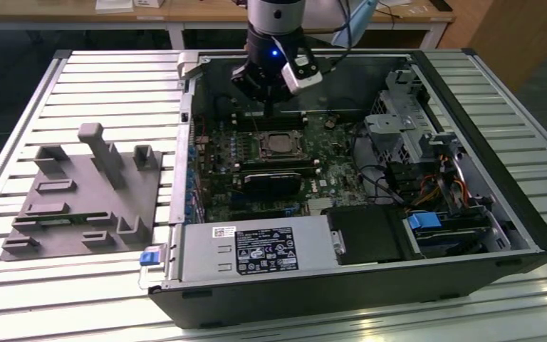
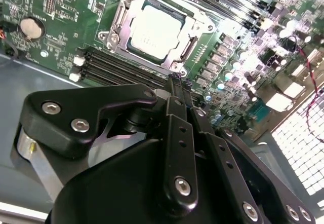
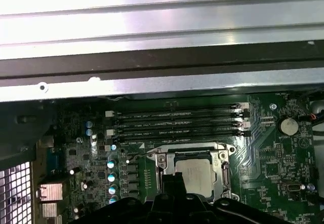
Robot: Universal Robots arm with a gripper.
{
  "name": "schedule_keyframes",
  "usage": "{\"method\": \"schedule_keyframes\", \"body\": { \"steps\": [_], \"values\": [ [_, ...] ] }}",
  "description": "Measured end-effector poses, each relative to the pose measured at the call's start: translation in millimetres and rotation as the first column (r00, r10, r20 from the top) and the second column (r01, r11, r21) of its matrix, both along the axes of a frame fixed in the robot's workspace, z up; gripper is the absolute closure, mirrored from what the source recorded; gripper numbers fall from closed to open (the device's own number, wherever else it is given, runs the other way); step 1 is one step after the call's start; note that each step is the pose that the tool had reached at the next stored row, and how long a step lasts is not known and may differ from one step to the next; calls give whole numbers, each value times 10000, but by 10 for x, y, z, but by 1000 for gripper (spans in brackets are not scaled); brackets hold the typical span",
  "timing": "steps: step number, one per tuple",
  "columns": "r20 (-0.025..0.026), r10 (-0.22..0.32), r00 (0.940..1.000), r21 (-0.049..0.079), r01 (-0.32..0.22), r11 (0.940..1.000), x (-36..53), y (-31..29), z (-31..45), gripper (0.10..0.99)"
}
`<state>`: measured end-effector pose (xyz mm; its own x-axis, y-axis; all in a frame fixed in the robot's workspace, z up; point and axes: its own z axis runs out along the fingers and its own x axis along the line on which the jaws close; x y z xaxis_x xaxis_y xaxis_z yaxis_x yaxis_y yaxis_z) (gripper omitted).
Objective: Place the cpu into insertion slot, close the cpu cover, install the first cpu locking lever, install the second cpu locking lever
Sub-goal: 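Install the first cpu locking lever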
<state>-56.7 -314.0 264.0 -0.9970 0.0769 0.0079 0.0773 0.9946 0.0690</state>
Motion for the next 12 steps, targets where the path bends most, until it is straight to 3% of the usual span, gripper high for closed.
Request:
{"method": "schedule_keyframes", "body": {
  "steps": [12],
  "values": [
    [7,321,9995,1,-321,9995,-161,0,-8,969]
  ]
}}
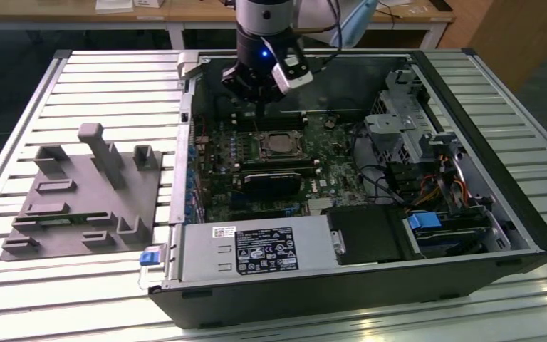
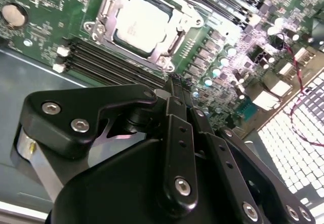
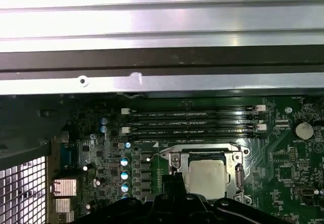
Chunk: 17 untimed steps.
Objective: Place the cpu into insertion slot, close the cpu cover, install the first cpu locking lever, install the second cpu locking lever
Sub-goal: 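Install the first cpu locking lever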
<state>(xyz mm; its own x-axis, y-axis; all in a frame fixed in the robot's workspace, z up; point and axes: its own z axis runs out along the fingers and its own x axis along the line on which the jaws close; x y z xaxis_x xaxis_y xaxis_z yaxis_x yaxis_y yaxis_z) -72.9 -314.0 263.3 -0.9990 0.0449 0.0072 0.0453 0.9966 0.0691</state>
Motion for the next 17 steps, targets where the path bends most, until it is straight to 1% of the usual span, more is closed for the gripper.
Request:
{"method": "schedule_keyframes", "body": {
  "steps": [9,14,17],
  "values": [
    [20,103,9999,0,-103,9999,-164,0,-25,969],
    [27,125,9999,-1,-125,9999,-229,2,-39,969],
    [27,140,9999,-2,-140,9999,-253,13,-49,969]
  ]
}}
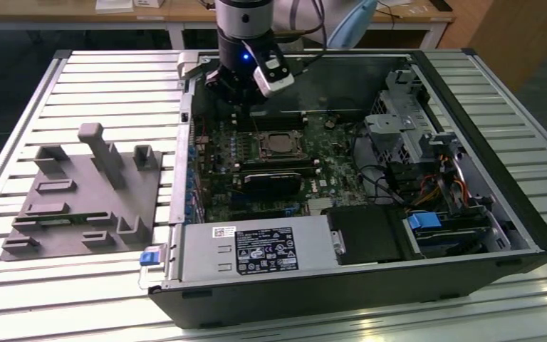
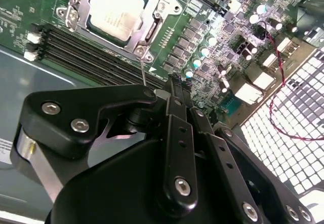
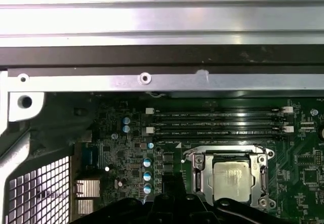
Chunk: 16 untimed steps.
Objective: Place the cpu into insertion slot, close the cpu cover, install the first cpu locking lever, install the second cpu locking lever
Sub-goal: 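Install the first cpu locking lever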
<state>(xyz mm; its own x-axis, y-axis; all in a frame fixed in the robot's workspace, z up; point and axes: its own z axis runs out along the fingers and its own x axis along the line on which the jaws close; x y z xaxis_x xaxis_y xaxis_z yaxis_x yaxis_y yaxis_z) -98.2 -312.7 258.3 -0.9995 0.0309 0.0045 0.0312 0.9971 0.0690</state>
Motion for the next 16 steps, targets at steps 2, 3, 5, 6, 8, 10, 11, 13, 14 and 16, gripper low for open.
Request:
{"method": "schedule_keyframes", "body": {
  "steps": [2,3,5,6,8,10,11,13,14,16],
  "values": [
    [1,12,10000,2,-12,10000,-7,17,-8,969],
    [1,16,10000,1,-16,10000,-9,27,-11,969],
    [1,24,10000,1,-24,10000,-14,46,-17,969],
    [1,26,10000,2,-26,10000,-16,55,-20,969],
    [1,33,10000,2,-33,10000,-21,73,-25,969],
    [1,38,10000,1,-38,10000,-23,90,-29,969],
    [1,40,10000,2,-40,10000,-23,98,-31,969],
    [1,42,10000,2,-42,10000,-23,113,-33,969],
    [1,43,10000,1,-43,10000,-23,118,-34,969],
    [1,44,10000,1,-44,10000,-23,129,-35,969]
  ]
}}
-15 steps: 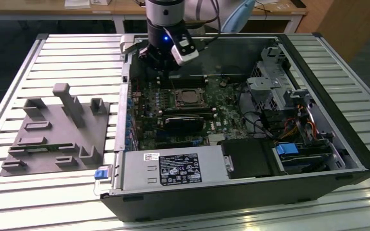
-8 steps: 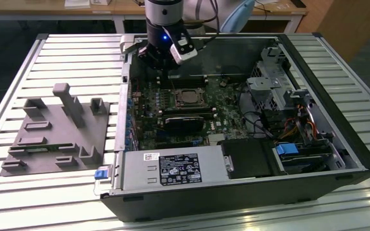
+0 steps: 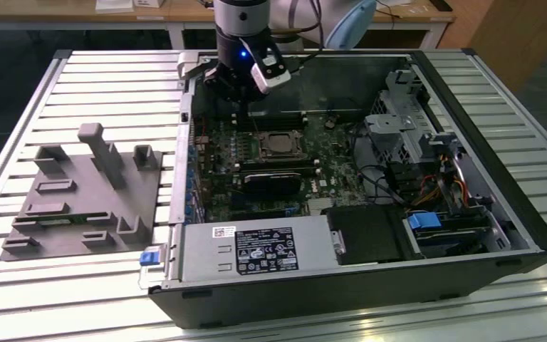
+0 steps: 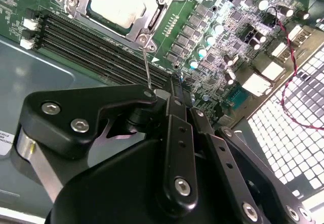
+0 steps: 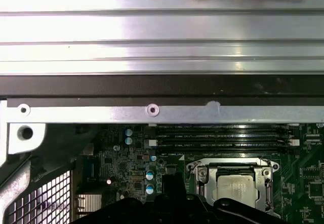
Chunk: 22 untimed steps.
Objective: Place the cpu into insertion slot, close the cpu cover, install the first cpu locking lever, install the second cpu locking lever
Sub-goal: 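Install the first cpu locking lever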
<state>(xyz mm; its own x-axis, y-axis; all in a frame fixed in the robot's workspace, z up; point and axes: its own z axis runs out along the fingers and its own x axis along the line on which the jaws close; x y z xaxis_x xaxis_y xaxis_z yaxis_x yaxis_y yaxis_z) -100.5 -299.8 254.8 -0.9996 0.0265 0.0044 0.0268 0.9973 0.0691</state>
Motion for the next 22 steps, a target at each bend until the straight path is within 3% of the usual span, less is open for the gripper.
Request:
{"method": "schedule_keyframes", "body": {
  "steps": [12,17,22],
  "values": [
    [0,24,10000,1,-24,10000,50,30,-4,969],
    [0,24,10000,1,-24,10000,116,30,-5,969],
    [0,24,10000,0,-24,10000,239,32,-14,969]
  ]
}}
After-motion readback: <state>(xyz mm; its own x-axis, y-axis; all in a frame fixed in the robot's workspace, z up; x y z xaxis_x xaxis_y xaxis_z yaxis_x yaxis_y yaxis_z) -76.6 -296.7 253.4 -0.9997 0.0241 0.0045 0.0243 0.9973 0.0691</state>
